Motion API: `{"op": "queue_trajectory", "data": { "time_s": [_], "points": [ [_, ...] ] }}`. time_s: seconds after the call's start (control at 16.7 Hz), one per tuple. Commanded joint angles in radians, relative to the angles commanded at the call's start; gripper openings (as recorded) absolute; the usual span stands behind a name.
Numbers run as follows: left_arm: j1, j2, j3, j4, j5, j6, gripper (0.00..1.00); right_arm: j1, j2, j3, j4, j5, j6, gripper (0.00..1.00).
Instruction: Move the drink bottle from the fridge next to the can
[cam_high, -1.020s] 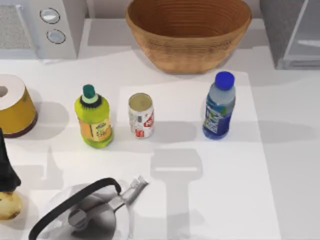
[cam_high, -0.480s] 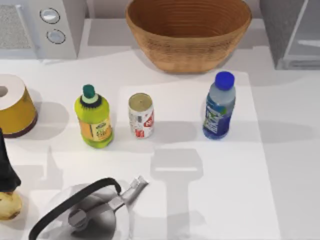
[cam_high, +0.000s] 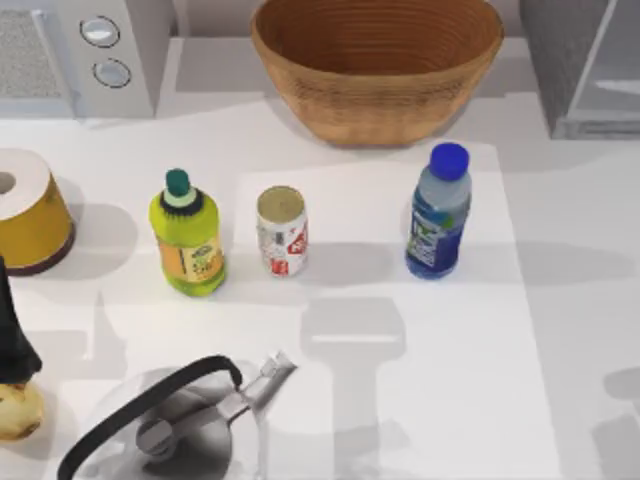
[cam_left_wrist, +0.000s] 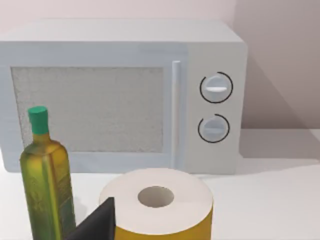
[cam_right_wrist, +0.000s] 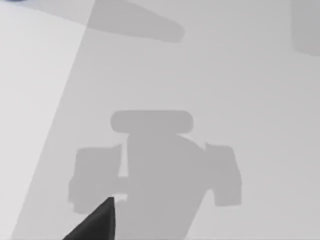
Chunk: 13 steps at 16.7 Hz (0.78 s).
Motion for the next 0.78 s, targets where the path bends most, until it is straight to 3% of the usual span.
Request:
{"op": "queue_trajectory", "data": {
  "time_s": [0.48,0.78],
  "points": [
    [0.000,0.000,0.000,0.000,0.000,0.000,1.00,-0.746,0.854,0.214,-0.013,-0.343,-0.963,1.00],
    [0.000,0.000,0.000,0.000,0.000,0.000,1.00,-1.122,1.312,0.320,-0.044,-0.484,-1.343,1.00]
  ]
}}
